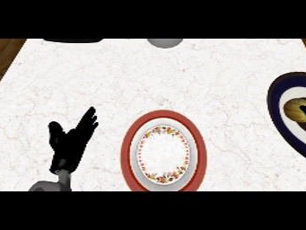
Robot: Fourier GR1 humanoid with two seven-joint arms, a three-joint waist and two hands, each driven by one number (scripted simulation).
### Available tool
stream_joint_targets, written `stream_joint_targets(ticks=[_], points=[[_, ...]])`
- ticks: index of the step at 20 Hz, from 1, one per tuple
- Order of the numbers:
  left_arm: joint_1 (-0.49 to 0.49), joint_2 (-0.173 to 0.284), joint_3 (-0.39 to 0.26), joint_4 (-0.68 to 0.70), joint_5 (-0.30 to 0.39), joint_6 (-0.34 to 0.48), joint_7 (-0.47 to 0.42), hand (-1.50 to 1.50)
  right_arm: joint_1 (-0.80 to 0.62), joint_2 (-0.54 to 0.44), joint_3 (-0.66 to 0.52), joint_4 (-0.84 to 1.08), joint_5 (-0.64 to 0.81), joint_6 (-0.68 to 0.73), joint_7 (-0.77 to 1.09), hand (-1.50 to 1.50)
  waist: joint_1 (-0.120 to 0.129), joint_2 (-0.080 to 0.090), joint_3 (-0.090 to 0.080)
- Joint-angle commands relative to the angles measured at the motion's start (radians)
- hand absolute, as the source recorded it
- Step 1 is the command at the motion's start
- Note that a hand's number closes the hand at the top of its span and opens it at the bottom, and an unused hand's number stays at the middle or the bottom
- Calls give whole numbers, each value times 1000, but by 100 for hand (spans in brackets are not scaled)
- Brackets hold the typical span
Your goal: Pick the squash from the plate and place it in the plate
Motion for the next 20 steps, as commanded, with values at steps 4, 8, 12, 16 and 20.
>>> stream_joint_targets(ticks=[4, 8, 12, 16, 20], points=[[-13, -5, 3, -1, 0, 6, 12, 0, -85, 114, -180, 206, -181, 221, -385, -150, -13, -2, 2], [13, 10, 15, 1, -5, 11, 9, 0, -116, 122, -334, 312, -314, 374, -540, -150, -22, -5, -1], [-4, -6, 15, 37, -11, 12, -13, 0, -122, 79, -425, 518, -375, 578, -640, -150, -33, -7, -6], [52, 6, 6, 26, -17, -10, -53, 0, -112, 0, -455, 651, -405, 830, -663, -150, -27, -7, -6], [-2, 33, 52, 5, 15, -16, 7, 0, -60, -23, -454, 759, -379, 1023, -784, -150, -35, -10, -6]])
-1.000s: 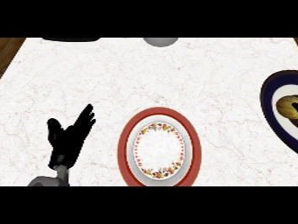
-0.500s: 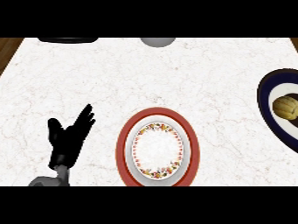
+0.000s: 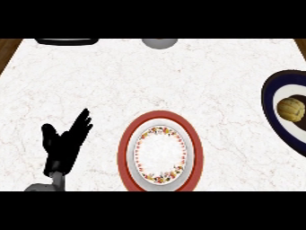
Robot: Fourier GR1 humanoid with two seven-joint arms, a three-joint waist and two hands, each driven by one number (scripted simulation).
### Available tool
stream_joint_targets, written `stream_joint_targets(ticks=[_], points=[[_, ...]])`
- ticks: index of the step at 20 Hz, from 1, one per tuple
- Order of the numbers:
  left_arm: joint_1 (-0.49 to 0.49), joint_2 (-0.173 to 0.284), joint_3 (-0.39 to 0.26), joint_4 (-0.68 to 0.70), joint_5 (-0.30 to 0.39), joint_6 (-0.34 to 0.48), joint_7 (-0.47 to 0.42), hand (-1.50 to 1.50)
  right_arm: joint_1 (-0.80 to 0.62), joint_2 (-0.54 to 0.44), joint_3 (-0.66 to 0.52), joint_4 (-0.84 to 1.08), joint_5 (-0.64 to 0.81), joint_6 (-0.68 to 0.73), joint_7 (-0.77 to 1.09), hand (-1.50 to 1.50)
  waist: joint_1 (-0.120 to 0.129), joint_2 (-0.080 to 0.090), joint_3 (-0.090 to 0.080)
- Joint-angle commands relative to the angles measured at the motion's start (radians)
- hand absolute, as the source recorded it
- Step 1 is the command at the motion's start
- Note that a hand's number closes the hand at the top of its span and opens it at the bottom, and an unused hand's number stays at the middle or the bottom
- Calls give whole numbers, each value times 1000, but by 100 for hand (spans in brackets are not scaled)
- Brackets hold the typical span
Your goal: Pick the squash from the plate and place it in the plate
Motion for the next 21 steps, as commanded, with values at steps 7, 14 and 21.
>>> stream_joint_targets(ticks=[7, 14, 21], points=[[-3, -2, 13, -13, 8, -4, 29, 0, 91, -67, 32, 221, 112, 320, -269, -150, -8, -5, -1], [29, -17, 3, -44, -9, 17, 32, 0, 201, -39, 58, 221, 182, 282, -418, -150, -19, -10, -1], [22, -26, 15, -7, -8, 9, 10, 0, 244, -9, 63, 226, 218, 246, -461, -150, -25, -10, -1]])
